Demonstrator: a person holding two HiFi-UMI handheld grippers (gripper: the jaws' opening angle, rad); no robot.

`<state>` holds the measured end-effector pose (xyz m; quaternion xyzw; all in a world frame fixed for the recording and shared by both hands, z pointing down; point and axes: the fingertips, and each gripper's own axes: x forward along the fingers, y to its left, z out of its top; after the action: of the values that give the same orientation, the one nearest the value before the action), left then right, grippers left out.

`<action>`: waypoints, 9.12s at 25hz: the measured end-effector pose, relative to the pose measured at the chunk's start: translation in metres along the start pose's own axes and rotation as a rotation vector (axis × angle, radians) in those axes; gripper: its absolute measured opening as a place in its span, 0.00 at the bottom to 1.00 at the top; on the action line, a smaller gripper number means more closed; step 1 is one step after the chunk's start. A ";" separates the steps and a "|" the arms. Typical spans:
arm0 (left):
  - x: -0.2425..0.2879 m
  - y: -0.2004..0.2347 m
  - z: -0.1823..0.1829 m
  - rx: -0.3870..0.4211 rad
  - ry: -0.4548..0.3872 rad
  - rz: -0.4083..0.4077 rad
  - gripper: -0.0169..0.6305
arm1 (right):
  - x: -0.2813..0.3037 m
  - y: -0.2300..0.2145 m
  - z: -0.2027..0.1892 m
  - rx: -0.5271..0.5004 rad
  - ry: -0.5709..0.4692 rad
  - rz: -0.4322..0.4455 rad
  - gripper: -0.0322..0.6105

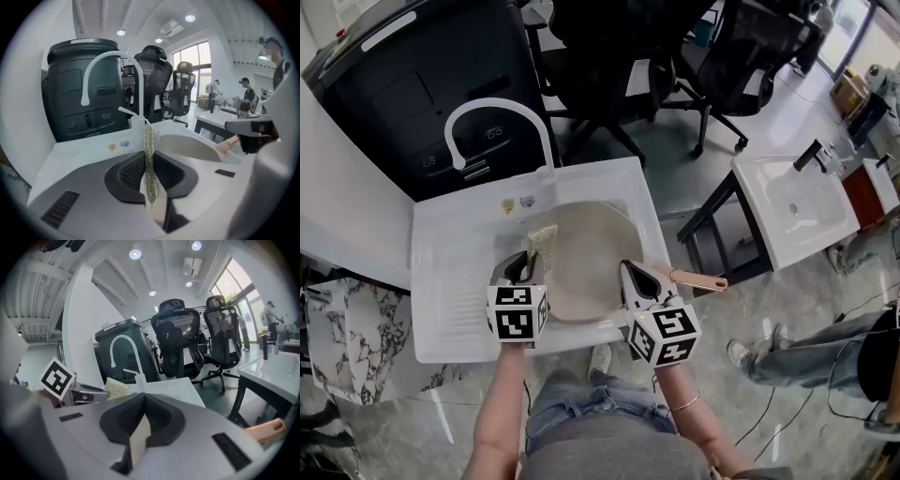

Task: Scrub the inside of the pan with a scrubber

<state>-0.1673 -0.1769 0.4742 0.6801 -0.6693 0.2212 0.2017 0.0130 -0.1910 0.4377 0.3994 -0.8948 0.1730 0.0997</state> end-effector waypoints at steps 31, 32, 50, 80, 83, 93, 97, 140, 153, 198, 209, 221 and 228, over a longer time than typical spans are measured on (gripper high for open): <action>0.055 -0.104 -0.078 0.205 0.410 -0.455 0.13 | 0.000 -0.010 0.004 0.057 0.000 -0.176 0.07; 0.057 -0.095 -0.078 0.217 0.416 -0.438 0.13 | 0.004 -0.008 0.005 0.053 0.003 -0.170 0.07; 0.075 0.026 -0.044 0.232 0.332 -0.096 0.13 | 0.045 0.013 0.020 0.005 0.012 -0.071 0.07; 0.089 -0.149 -0.052 0.250 0.394 -0.557 0.13 | -0.033 -0.054 0.011 0.099 -0.039 -0.335 0.06; 0.104 -0.143 -0.058 0.227 0.399 -0.528 0.13 | -0.030 -0.054 0.010 0.097 -0.032 -0.335 0.07; 0.135 -0.092 -0.045 0.138 0.389 -0.388 0.13 | -0.001 -0.049 0.015 0.082 -0.002 -0.294 0.06; 0.145 -0.062 -0.039 0.108 0.363 -0.314 0.13 | 0.018 -0.041 0.017 0.068 0.016 -0.255 0.06; 0.117 -0.160 0.009 0.175 0.050 -0.592 0.13 | -0.008 -0.058 0.013 0.081 0.011 -0.359 0.07; 0.162 -0.079 0.012 0.065 0.042 -0.327 0.13 | 0.014 -0.047 0.014 0.055 0.049 -0.299 0.07; 0.018 -0.024 0.027 -0.058 -0.092 -0.187 0.13 | 0.010 -0.004 0.031 0.006 -0.038 -0.111 0.07; -0.018 -0.075 0.054 -0.040 -0.235 -0.263 0.13 | -0.020 -0.011 0.032 0.001 -0.074 -0.099 0.06; -0.042 -0.098 0.057 -0.015 -0.301 -0.235 0.13 | -0.041 -0.012 0.035 -0.065 -0.106 -0.083 0.06; -0.041 -0.094 0.053 -0.040 -0.295 -0.215 0.13 | -0.040 -0.011 0.034 -0.071 -0.103 -0.071 0.06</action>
<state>-0.0717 -0.1714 0.4092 0.7685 -0.6195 0.0829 0.1371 0.0467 -0.1839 0.3967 0.4356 -0.8894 0.1168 0.0739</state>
